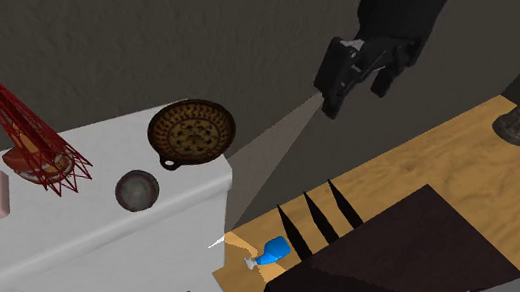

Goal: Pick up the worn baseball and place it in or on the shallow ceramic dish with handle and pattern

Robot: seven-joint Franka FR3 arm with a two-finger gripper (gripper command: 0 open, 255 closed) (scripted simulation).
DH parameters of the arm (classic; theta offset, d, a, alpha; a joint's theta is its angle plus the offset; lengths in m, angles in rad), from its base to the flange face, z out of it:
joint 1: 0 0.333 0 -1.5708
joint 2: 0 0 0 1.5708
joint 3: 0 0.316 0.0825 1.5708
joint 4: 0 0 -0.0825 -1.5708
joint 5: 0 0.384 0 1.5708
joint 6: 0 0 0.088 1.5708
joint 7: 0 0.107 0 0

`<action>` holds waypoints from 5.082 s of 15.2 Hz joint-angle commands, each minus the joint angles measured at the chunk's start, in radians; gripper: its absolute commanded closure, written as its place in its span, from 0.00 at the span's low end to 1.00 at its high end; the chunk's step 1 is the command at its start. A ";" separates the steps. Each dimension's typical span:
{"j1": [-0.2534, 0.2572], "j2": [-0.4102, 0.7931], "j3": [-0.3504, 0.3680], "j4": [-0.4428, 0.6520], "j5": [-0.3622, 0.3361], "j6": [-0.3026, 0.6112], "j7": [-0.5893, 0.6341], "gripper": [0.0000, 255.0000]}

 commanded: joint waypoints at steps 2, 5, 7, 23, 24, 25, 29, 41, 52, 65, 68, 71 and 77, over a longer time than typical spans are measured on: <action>0.019 0.056 0.070 0.001 0.021 0.079 0.068 0.00; 0.030 0.127 0.141 0.018 0.028 0.154 0.139 0.00; 0.033 0.181 0.189 0.037 0.025 0.202 0.189 0.00; 0.034 0.797 0.506 0.390 -0.419 0.416 0.770 0.00; 0.054 0.844 0.505 0.426 -0.466 0.410 0.811 0.00; 0.074 0.891 0.502 0.463 -0.511 0.402 0.849 0.00; 0.117 0.972 0.480 0.512 -0.584 0.407 0.907 0.00; 0.127 1.022 0.456 0.497 -0.634 0.458 0.938 0.00; 0.127 1.022 0.456 0.497 -0.634 0.458 0.938 1.00; 0.097 0.923 0.497 0.559 -0.529 0.331 0.850 1.00; 0.093 0.905 0.503 0.579 -0.509 0.300 0.833 1.00; 0.089 0.888 0.507 0.601 -0.491 0.267 0.816 1.00; 0.050 0.845 0.498 0.606 -0.451 0.244 0.743 1.00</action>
